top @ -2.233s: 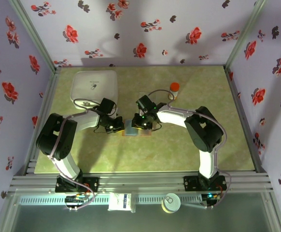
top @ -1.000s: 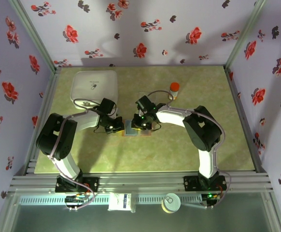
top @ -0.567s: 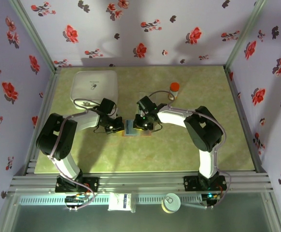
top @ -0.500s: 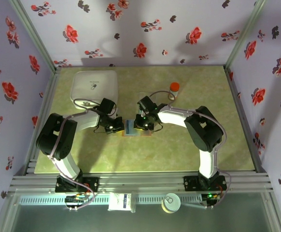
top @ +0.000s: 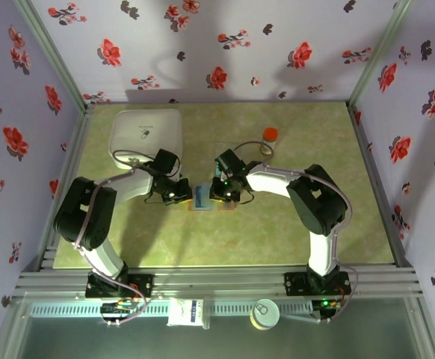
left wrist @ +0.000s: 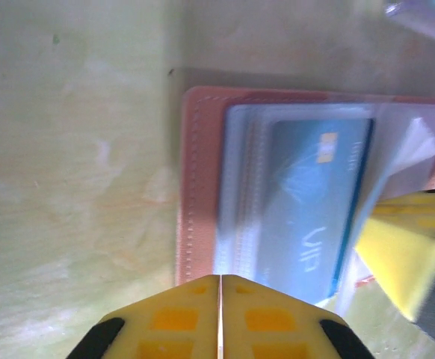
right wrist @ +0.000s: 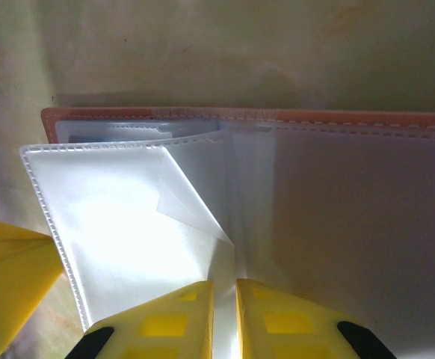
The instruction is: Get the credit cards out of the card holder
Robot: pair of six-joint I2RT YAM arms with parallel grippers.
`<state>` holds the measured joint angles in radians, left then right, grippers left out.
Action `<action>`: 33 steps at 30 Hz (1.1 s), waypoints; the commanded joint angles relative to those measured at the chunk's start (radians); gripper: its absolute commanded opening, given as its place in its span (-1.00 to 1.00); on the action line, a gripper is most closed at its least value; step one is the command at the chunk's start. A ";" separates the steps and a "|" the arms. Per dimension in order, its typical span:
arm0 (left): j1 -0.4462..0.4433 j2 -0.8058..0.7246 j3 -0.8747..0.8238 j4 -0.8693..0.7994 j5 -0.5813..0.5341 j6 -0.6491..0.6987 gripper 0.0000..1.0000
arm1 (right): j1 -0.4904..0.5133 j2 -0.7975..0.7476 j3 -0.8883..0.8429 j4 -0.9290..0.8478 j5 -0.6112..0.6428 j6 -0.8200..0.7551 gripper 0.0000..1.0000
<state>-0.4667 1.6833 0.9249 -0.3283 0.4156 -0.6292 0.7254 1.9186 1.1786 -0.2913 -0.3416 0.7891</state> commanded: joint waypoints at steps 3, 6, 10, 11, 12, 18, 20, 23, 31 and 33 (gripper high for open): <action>-0.004 -0.050 0.030 0.023 0.046 -0.045 -0.66 | -0.007 -0.007 -0.014 0.005 -0.005 -0.007 -0.67; -0.017 -0.030 0.040 0.054 0.079 -0.064 -0.51 | -0.007 -0.005 -0.014 0.005 -0.007 -0.006 -0.67; -0.036 0.011 0.058 0.068 0.092 -0.066 -0.37 | -0.006 -0.007 -0.017 0.006 -0.006 -0.004 -0.67; -0.039 0.021 0.061 0.067 0.094 -0.063 -0.36 | -0.006 -0.009 -0.019 0.007 -0.006 -0.002 -0.67; -0.042 0.032 0.065 0.063 0.094 -0.064 -0.36 | -0.006 -0.012 -0.023 0.008 -0.005 0.000 -0.67; -0.059 0.062 0.079 0.076 0.106 -0.065 -0.36 | -0.006 -0.016 -0.024 0.008 -0.008 0.001 -0.66; -0.062 0.062 0.081 0.082 0.106 -0.069 -0.40 | -0.006 -0.017 -0.024 0.008 -0.007 0.001 -0.66; -0.067 0.066 0.088 0.087 0.110 -0.073 -0.44 | -0.006 -0.022 -0.024 0.009 -0.011 0.003 -0.64; -0.087 0.046 0.119 0.061 0.108 -0.076 -0.51 | -0.004 -0.110 -0.022 -0.043 0.040 -0.019 -0.52; -0.094 0.040 0.124 0.057 0.106 -0.081 -0.51 | -0.006 -0.136 -0.014 -0.076 0.060 -0.030 -0.50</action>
<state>-0.5465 1.7363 1.0233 -0.2546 0.5030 -0.7010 0.7242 1.8442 1.1633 -0.3141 -0.3206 0.7853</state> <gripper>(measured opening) 0.245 0.246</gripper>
